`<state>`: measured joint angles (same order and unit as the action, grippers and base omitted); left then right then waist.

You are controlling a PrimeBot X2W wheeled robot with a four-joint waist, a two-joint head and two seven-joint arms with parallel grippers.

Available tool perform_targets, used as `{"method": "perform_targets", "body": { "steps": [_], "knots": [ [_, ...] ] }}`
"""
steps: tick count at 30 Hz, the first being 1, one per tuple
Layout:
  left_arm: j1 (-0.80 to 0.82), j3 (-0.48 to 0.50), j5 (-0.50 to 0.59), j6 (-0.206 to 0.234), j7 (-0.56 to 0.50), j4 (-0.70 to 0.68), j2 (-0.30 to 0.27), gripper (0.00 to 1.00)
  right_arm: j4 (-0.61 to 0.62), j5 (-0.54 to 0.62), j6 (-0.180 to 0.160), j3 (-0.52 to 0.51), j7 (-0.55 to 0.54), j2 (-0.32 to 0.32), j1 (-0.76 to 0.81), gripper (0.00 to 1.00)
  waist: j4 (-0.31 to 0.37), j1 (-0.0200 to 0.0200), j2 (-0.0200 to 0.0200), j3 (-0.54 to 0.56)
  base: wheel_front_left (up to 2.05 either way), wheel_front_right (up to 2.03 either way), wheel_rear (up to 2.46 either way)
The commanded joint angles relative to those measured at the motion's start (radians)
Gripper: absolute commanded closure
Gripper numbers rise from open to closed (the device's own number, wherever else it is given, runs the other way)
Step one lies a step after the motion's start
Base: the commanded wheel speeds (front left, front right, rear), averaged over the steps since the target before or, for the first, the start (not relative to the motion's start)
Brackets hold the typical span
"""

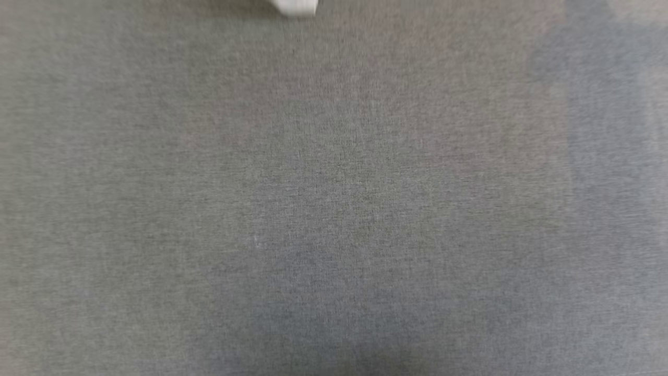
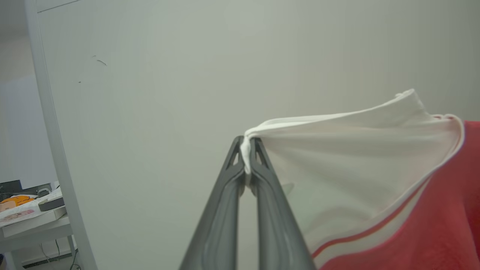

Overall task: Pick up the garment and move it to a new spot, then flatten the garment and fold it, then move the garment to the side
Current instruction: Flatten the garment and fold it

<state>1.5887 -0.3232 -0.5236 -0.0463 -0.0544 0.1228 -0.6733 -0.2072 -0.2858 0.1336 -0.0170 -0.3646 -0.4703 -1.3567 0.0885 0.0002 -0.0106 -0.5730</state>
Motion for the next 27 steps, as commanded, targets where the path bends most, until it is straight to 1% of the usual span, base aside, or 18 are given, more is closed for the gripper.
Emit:
{"method": "perform_targets", "body": {
  "steps": [1, 5, 7, 11, 15, 18, 21, 23, 27],
  "knots": [
    [0.080, 0.006, 0.023, -0.004, 0.021, 0.062, 0.006, 1.00, -0.050, 0.032, -0.003, -0.011, 0.023, -0.001, -0.055, 1.00, 0.008, -0.0002, 0.0106, -0.139, 0.00, 0.00, 0.00],
    [0.229, -0.026, 0.071, -0.019, 0.080, 0.254, 0.053, 1.00, -0.195, 0.108, -0.003, -0.028, 0.092, 0.046, -0.196, 1.00, 0.003, -0.0002, 0.0106, -0.165, 0.00, 0.00, 0.00],
    [0.270, -0.043, 0.082, -0.027, 0.106, 0.342, 0.079, 1.00, -0.262, 0.143, -0.003, -0.041, 0.123, 0.068, -0.245, 1.00, -0.002, -0.0002, 0.0106, -0.172, 0.00, 0.00, 0.00],
    [0.324, -0.059, 0.090, -0.036, 0.187, 0.490, 0.126, 1.00, -0.365, 0.204, -0.003, -0.061, 0.195, 0.106, -0.319, 1.00, -0.014, -0.0002, 0.0106, -0.200, 0.00, 0.00, 0.00],
    [0.322, -0.064, 0.087, -0.044, 0.267, 0.586, 0.160, 1.00, -0.433, 0.241, -0.003, -0.047, 0.265, 0.139, -0.329, 1.00, -0.023, -0.0002, 0.0106, -0.220, 0.00, 0.00, 0.00],
    [0.291, -0.076, 0.091, -0.052, 0.300, 0.619, 0.184, 1.00, -0.463, 0.251, -0.003, -0.028, 0.308, 0.157, -0.316, 1.00, -0.034, -0.0002, 0.0106, -0.227, 0.00, 0.00, 0.00],
    [0.219, -0.080, 0.091, -0.059, 0.314, 0.618, 0.216, 1.00, -0.475, 0.242, -0.003, -0.019, 0.353, 0.178, -0.302, 1.00, -0.048, -0.0002, 0.0106, -0.229, 0.00, 0.00, 0.00],
    [0.167, -0.074, 0.094, -0.062, 0.315, 0.591, 0.231, 1.00, -0.479, 0.241, -0.003, -0.003, 0.379, 0.189, -0.284, 1.00, -0.055, -0.0002, 0.0106, -0.226, 0.00, 0.00, 0.00],
    [0.004, -0.046, 0.099, -0.068, 0.316, 0.511, 0.263, 1.00, -0.488, 0.229, -0.003, 0.062, 0.441, 0.205, -0.210, 1.00, -0.068, -0.0002, 0.0106, -0.196, 0.00, 0.00, 0.00]
  ]
}}
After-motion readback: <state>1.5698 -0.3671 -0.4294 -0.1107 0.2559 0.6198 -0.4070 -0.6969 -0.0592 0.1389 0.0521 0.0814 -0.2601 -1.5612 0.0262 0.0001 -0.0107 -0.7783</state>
